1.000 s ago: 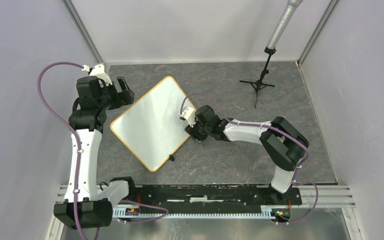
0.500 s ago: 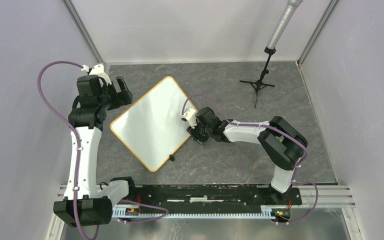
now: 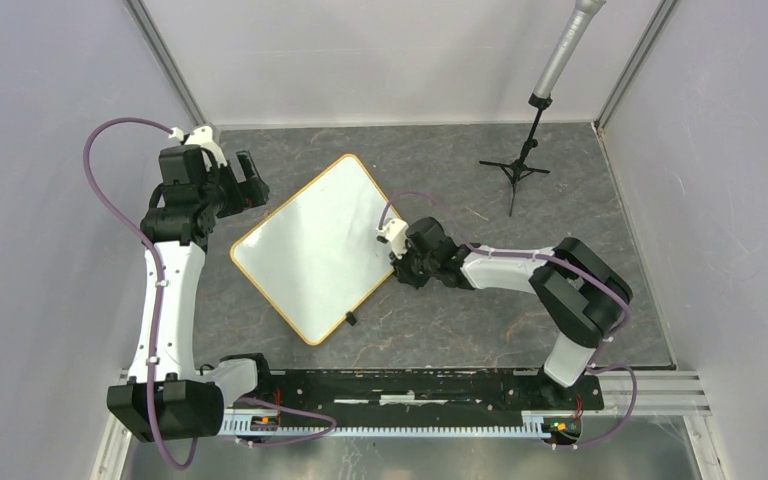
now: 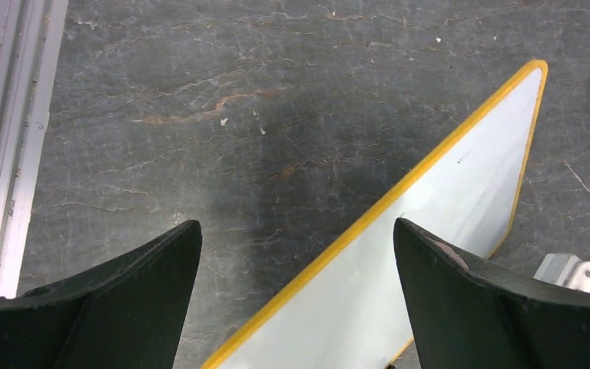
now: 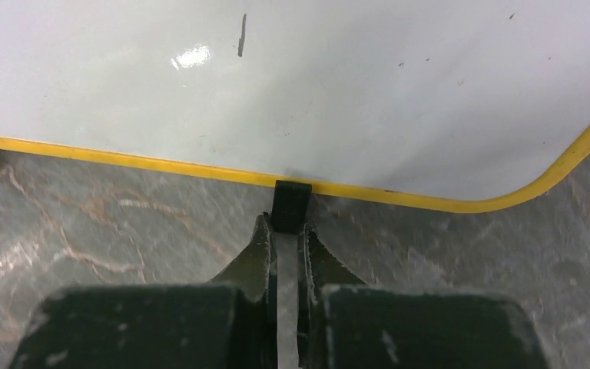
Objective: Write a sentence on the whiteboard
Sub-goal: Move the whiteboard stand to the center of the board, then pick up the whiteboard marker from the center of the board.
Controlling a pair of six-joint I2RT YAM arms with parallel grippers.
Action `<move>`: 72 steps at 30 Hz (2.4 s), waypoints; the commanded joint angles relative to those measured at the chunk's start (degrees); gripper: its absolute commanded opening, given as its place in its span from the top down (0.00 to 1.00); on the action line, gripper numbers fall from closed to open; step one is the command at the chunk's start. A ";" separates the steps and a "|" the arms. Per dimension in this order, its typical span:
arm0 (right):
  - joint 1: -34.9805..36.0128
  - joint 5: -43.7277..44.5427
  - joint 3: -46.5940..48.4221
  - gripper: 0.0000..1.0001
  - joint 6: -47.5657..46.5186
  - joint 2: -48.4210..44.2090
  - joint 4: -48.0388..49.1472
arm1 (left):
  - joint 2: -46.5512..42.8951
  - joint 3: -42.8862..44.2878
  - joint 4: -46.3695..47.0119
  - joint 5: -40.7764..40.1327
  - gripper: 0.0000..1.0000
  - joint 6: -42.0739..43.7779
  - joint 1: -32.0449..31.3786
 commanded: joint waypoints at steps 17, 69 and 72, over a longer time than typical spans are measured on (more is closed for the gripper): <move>-5.75 9.06 -20.35 1.00 1.82 -20.82 -14.37 | 0.21 1.27 1.42 2.74 0.00 -5.12 -0.03; -30.83 -4.09 -1.80 0.02 -8.57 -43.20 -40.68 | 11.55 14.43 -7.59 10.30 0.00 1.70 -0.50; -39.23 -4.59 -1.02 0.04 -12.37 -38.06 -43.97 | 11.04 14.20 -7.41 8.69 0.00 2.93 -0.74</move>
